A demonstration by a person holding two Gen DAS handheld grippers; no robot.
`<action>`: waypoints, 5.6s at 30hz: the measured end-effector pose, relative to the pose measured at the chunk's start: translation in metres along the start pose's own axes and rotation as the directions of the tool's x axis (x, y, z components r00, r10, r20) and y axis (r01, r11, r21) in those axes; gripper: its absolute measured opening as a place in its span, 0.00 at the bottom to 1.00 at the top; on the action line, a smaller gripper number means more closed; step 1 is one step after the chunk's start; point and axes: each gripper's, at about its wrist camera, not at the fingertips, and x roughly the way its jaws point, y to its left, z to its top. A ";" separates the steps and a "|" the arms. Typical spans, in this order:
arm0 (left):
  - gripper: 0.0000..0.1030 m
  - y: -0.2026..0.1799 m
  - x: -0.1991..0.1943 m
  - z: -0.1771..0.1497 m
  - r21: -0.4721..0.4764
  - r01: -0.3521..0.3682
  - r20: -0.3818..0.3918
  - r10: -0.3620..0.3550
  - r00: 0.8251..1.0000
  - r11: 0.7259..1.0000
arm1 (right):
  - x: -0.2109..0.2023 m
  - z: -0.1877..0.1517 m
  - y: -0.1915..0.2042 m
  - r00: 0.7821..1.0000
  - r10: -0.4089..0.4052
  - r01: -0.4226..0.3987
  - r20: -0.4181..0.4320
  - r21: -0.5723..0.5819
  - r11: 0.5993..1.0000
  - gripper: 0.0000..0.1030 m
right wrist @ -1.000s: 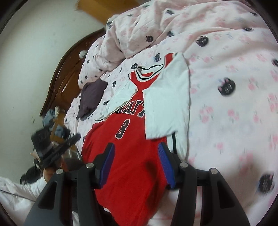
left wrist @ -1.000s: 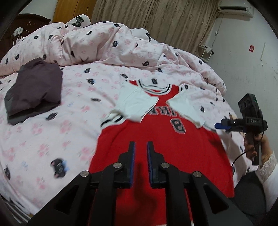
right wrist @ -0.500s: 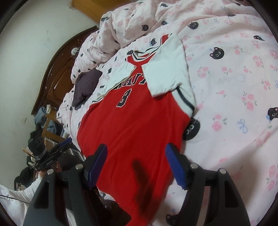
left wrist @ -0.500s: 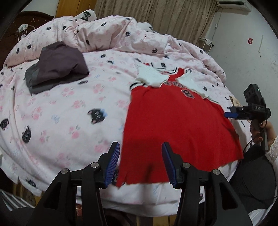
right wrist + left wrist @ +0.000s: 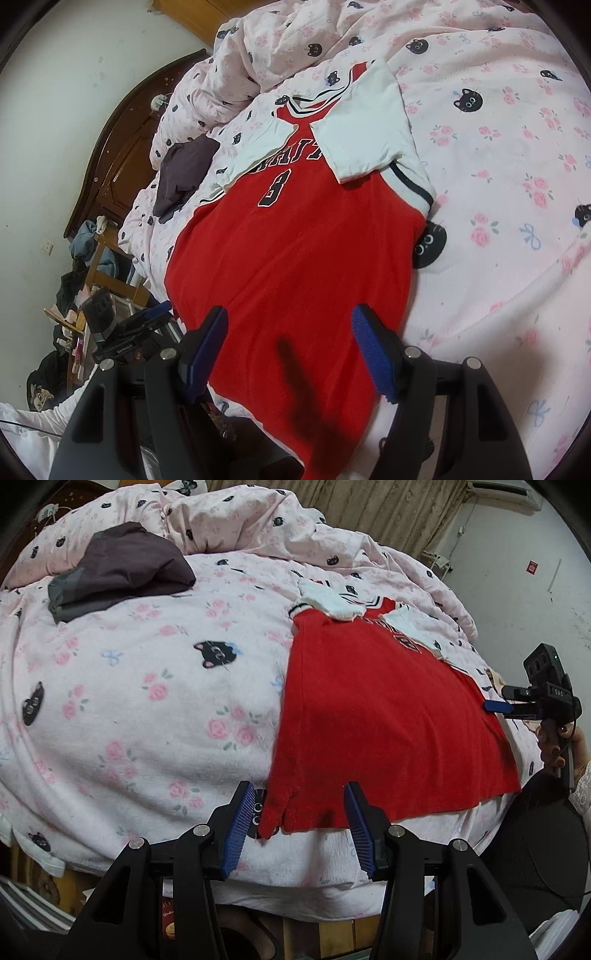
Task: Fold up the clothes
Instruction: 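Grasp the red jersey hem with the left gripper, then grasp the jersey hem with the right gripper beside the left gripper, then lift the jersey hem with both grippers and fold it toward the collar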
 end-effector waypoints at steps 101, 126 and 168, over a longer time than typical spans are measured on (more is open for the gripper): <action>0.02 0.009 -0.006 0.003 -0.149 -0.081 0.070 0.093 0.993 0.985 | -0.021 -0.104 -0.023 0.973 0.201 -0.188 -0.118 0.107 0.976 0.04; 0.02 0.009 -0.001 -0.001 -0.155 -0.091 0.025 0.096 0.995 0.984 | 0.014 -0.110 -0.042 0.966 0.149 -0.100 -0.213 0.228 0.969 0.38; 0.02 0.005 -0.043 0.100 -0.262 0.155 0.059 -0.144 0.988 0.952 | -0.067 -0.017 -0.010 0.912 0.409 -0.411 0.037 0.104 0.906 0.05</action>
